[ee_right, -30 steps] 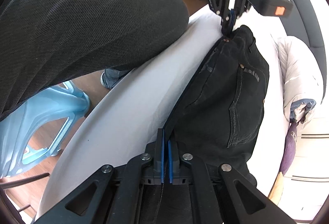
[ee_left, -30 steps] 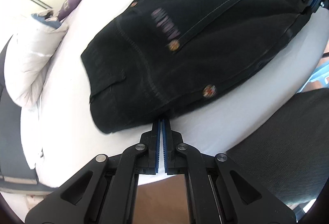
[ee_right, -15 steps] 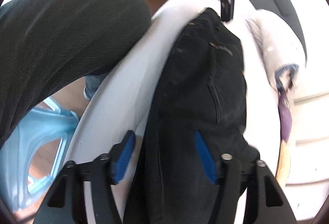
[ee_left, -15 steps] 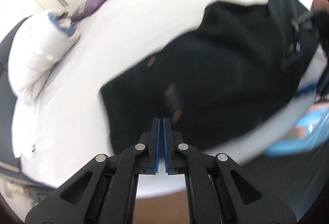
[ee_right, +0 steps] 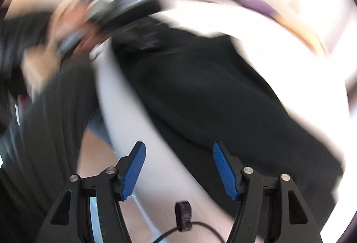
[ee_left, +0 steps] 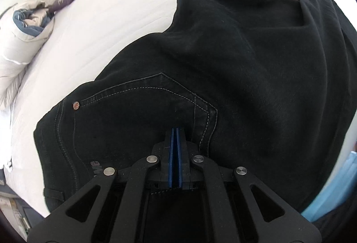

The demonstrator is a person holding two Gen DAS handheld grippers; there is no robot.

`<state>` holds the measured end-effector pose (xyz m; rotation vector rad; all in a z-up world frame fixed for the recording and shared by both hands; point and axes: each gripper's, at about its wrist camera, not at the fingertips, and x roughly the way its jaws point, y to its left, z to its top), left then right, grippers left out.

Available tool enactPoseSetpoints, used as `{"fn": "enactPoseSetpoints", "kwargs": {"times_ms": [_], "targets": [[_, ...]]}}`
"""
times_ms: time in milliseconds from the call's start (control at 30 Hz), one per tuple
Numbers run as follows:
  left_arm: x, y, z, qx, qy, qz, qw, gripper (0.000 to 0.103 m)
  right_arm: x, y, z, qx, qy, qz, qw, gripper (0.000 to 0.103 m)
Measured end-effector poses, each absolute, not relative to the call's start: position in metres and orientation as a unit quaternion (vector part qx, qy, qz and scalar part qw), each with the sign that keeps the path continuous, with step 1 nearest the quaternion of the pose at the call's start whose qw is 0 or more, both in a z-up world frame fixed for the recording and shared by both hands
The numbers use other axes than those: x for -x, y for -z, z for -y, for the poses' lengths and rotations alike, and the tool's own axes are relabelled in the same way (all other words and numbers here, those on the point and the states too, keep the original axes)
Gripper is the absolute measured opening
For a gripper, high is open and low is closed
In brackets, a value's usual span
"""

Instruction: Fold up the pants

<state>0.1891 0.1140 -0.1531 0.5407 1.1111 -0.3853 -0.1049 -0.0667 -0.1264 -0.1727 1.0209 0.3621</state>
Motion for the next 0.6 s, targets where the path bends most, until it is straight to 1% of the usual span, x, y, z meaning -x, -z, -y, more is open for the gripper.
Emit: {"fn": "enactPoseSetpoints", "kwargs": {"times_ms": [100,167,233,300,467,533,600], "targets": [[-0.191,0.132,-0.104,-0.237,0.183,-0.500,0.813,0.002,0.108,0.121,0.146,-0.100,-0.106,-0.468,0.871,0.066],[-0.194,0.126,-0.095,-0.223,0.181,-0.498,0.818,0.002,0.112,0.122,0.187,-0.186,-0.077,-0.450,0.870,0.066],[-0.201,0.137,-0.089,-0.219,0.171,-0.512,0.812,0.002,0.120,0.123,0.233,-0.270,-0.044,-0.417,0.867,0.066],[-0.210,0.159,-0.088,-0.197,0.161,-0.545,0.798,0.002,0.126,0.126,0.276,-0.340,-0.018,-0.378,0.861,0.066],[-0.234,0.168,-0.120,-0.045,0.172,-0.580,0.795,0.002,0.130,0.158,0.351,-0.491,0.020,-0.335,0.804,0.067],[-0.236,0.171,-0.126,-0.027,0.182,-0.584,0.791,0.002,0.129,0.170,0.366,-0.520,0.025,-0.324,0.790,0.066],[-0.240,0.172,-0.127,-0.032,0.182,-0.586,0.789,0.002,0.122,0.174,0.369,-0.529,0.015,-0.314,0.788,0.066]]}}
